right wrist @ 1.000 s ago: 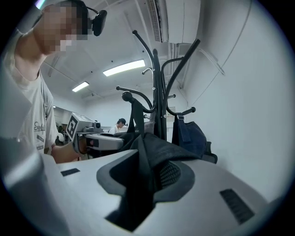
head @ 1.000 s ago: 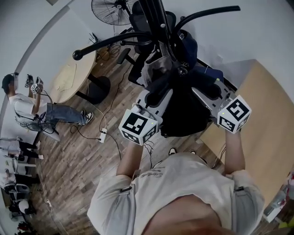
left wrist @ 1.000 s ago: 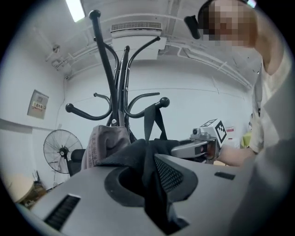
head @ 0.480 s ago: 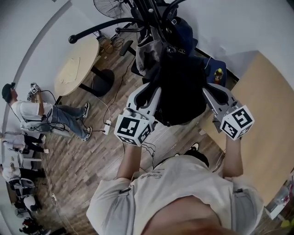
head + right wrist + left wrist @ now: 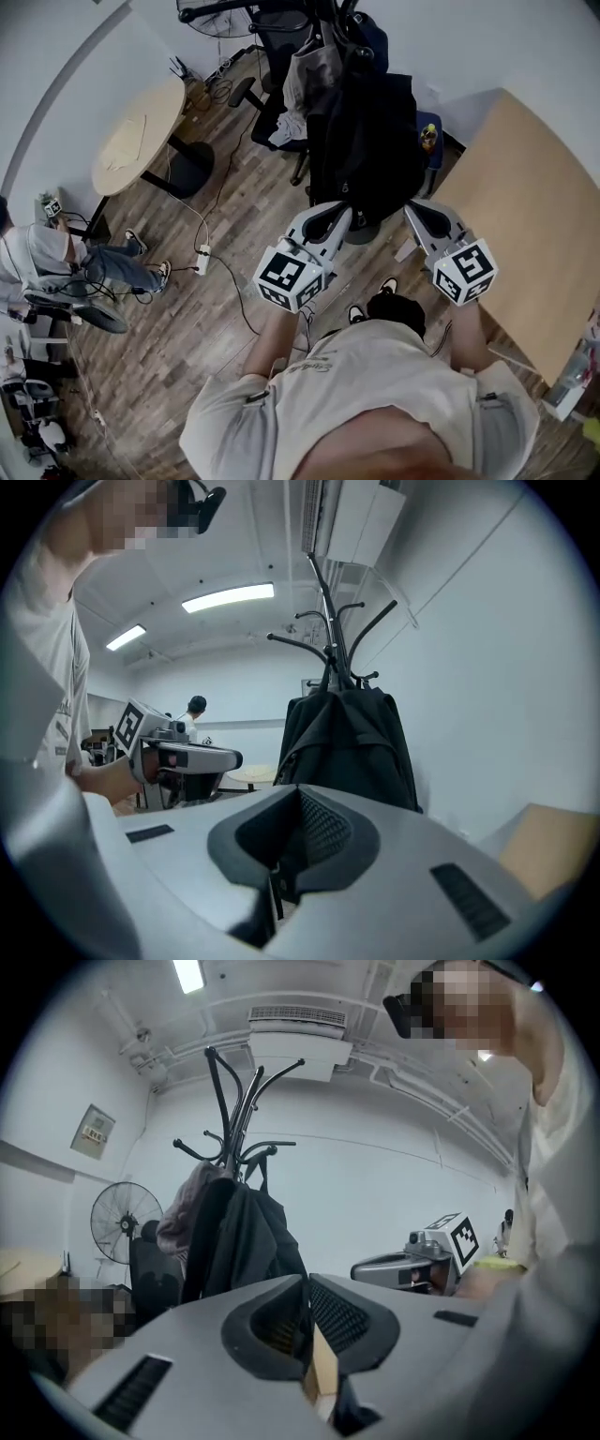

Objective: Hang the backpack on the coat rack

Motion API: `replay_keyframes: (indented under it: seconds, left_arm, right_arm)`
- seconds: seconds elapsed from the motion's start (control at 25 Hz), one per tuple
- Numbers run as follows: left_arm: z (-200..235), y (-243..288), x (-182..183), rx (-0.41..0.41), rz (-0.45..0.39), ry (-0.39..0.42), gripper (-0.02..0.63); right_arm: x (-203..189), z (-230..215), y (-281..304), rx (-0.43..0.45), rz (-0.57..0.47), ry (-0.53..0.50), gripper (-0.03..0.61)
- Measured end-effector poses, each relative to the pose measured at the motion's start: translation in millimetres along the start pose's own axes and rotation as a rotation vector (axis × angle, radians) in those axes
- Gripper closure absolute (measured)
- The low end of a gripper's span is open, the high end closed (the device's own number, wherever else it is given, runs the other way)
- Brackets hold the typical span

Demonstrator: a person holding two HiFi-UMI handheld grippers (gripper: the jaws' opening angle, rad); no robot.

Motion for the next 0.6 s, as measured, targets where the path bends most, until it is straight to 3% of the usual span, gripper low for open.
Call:
replay_keyframes:
  seconds: [0.2,0.6]
  left_arm:
    - [-24.1,-5.3,-14.5,-0.08,0.034,0.014,0.581]
    - [-32.3,-10.0,-16.0,-0.055,0.025,-0.022,0.581]
  right_arm:
    - [-17.4,23.3,-16.1,-0.031,0.024,0.002,0.583]
    - [-14.0,33.5,-31.0,-0.055,-0.002,-0.028,0.583]
Point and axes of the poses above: the fingertips, and each gripper's own axes: y forward along the fingers, z to its left, x out of its top, the point moved 9 cm from there along -y, backward along the fingers, and after that the axes turned 14 degrees about x, right-handed, at the moved point
